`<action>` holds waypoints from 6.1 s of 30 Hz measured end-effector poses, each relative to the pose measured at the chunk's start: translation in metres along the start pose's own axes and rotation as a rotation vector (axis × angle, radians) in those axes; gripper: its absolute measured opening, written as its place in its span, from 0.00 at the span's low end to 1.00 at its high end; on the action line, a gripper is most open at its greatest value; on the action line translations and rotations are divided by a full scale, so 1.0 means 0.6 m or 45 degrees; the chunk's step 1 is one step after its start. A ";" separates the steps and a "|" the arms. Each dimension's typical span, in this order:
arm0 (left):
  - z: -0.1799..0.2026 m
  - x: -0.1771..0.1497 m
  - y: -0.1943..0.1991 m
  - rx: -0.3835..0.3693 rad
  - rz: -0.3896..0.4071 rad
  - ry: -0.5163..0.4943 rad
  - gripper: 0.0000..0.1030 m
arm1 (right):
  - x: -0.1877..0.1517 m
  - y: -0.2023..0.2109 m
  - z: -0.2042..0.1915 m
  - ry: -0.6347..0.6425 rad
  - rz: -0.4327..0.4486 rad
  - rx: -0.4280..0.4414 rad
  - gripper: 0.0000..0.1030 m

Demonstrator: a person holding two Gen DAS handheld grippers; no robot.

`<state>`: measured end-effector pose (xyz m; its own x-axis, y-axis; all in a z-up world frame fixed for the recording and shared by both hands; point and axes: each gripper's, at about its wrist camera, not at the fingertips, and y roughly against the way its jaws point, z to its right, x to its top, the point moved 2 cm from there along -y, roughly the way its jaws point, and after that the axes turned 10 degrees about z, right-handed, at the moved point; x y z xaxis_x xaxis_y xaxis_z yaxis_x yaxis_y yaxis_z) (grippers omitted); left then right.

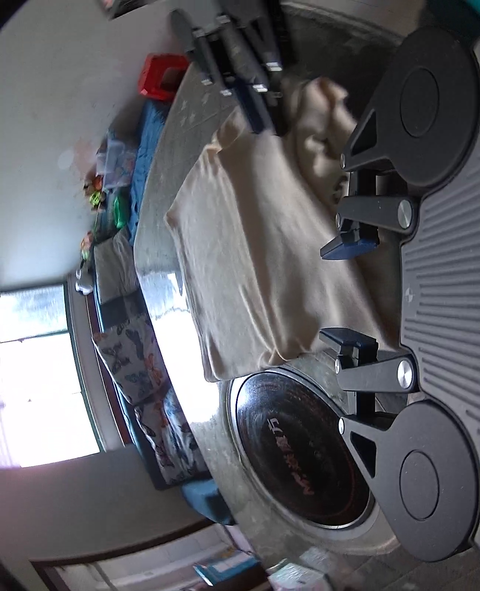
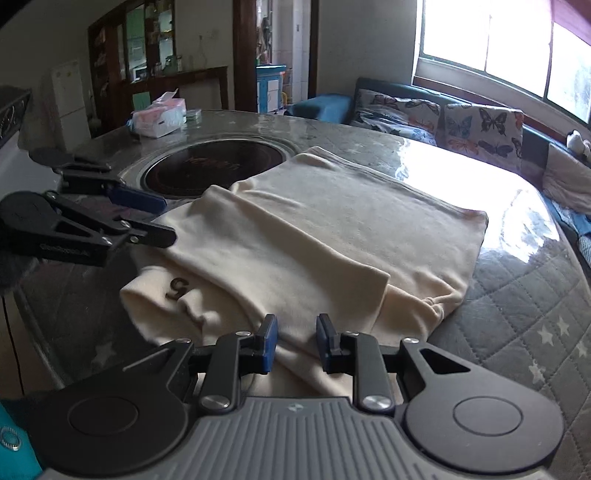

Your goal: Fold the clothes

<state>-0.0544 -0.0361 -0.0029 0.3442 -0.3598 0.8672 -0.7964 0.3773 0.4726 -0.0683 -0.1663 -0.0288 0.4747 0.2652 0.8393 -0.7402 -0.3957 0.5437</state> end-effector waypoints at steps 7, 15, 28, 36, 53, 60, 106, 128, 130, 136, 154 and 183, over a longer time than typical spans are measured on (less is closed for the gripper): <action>0.041 -0.034 0.031 -0.105 0.005 -0.237 0.43 | 0.009 0.037 -0.003 0.055 -0.009 -0.004 0.22; 0.084 -0.037 0.017 -0.152 0.097 -0.336 0.43 | -0.008 0.068 -0.026 0.172 -0.079 0.016 0.30; 0.061 -0.004 0.003 -0.183 0.177 -0.216 0.10 | -0.028 0.061 -0.064 0.355 -0.077 0.025 0.51; 0.035 0.024 -0.016 -0.191 0.172 -0.103 0.09 | -0.009 0.022 -0.062 0.432 0.005 0.000 0.50; 0.037 -0.029 -0.012 -0.123 0.115 -0.284 0.43 | 0.034 -0.004 -0.009 0.157 0.019 0.085 0.12; 0.039 -0.040 -0.012 -0.134 0.103 -0.337 0.07 | 0.031 0.010 -0.012 0.127 0.048 0.082 0.09; -0.074 0.058 -0.209 0.022 -0.053 -0.025 0.13 | 0.132 -0.145 0.126 -0.097 -0.062 0.011 0.13; -0.025 0.105 -0.222 -0.036 -0.065 0.118 0.25 | 0.095 -0.149 0.152 -0.310 0.015 -0.106 0.15; -0.031 0.099 -0.235 -0.020 -0.083 0.139 0.25 | 0.089 -0.155 0.155 -0.325 0.014 -0.105 0.14; -0.032 0.091 -0.234 -0.017 -0.077 0.140 0.26 | 0.084 -0.117 0.169 -0.332 0.043 -0.129 0.14; -0.030 0.091 -0.233 0.010 -0.070 0.156 0.26 | 0.051 -0.072 0.207 -0.313 0.019 -0.189 0.14; -0.030 0.085 -0.212 0.036 -0.021 0.144 0.41 | 0.056 -0.071 0.186 -0.187 0.042 -0.246 0.06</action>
<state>0.0733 -0.0869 -0.0158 0.4100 -0.2664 0.8723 -0.8034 0.3471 0.4837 0.0322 -0.2388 -0.0229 0.5022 0.1187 0.8566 -0.8272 -0.2228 0.5159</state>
